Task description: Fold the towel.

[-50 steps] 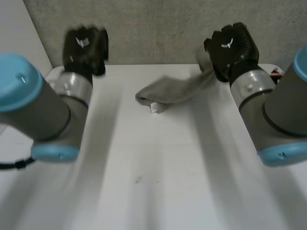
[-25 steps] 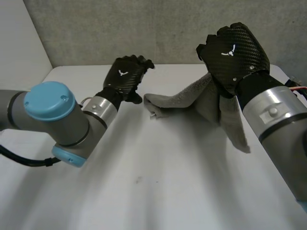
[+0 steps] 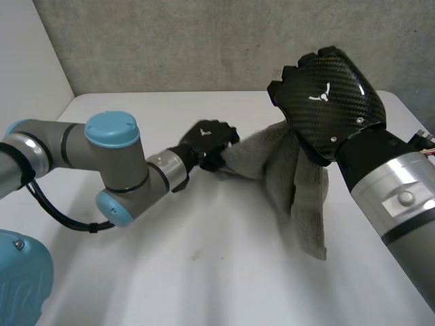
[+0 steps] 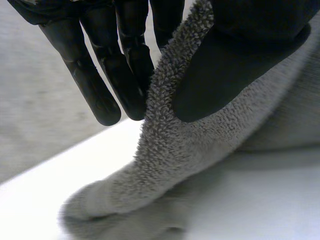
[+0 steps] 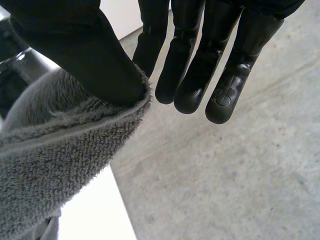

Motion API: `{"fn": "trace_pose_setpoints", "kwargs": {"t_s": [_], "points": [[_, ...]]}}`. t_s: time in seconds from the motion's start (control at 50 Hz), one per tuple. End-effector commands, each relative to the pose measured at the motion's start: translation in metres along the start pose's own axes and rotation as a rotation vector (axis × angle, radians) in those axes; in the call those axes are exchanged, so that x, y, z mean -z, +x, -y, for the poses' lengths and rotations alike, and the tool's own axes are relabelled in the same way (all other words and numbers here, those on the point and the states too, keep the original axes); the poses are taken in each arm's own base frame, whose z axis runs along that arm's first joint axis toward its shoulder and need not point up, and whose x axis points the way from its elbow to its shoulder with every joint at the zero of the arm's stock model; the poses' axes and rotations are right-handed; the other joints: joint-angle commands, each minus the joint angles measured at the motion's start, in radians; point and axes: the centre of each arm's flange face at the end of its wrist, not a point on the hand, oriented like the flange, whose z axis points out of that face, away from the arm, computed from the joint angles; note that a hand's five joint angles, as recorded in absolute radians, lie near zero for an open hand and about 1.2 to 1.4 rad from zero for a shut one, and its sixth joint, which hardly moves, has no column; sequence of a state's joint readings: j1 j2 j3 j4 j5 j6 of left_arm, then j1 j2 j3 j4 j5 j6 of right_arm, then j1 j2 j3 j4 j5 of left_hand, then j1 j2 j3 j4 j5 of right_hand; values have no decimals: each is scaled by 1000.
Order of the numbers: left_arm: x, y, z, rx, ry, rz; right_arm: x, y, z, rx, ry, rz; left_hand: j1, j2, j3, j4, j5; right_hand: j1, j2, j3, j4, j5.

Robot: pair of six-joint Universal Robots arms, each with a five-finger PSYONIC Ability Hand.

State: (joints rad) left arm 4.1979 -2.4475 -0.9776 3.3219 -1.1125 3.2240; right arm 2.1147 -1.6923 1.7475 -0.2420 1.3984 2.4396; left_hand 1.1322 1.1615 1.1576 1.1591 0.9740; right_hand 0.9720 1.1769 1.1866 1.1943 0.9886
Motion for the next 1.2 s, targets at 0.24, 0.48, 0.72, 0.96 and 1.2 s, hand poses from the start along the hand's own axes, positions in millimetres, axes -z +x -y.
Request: {"fn": "trace_pose_setpoints", "kwargs": {"t_s": [0.24,0.48,0.72,0.96,1.2], "points": [[106,5,49,-40,-49,481,-49,-6,-80,-39,-226,-15,264,235,239,237,248,424,219,210,202,233],[165,105,1,-89,-271,430,-42,-38,-83,-102,-250,76,264,235,239,237,248,424,219,210,202,233],[148,82,22,-84,-210,493,-20,-58,-99,-108,-312,155,-719,-748,-744,-746,-735,424,219,210,202,233],[101,22,42,-44,-122,345,8,-53,-71,-113,-216,197,-702,-731,-727,-728,-718,424,219,210,202,233],[69,20,-8,-180,-286,163,16,-58,-72,-117,-231,212,-423,-452,-448,-449,-439,424,219,210,202,233]]}}
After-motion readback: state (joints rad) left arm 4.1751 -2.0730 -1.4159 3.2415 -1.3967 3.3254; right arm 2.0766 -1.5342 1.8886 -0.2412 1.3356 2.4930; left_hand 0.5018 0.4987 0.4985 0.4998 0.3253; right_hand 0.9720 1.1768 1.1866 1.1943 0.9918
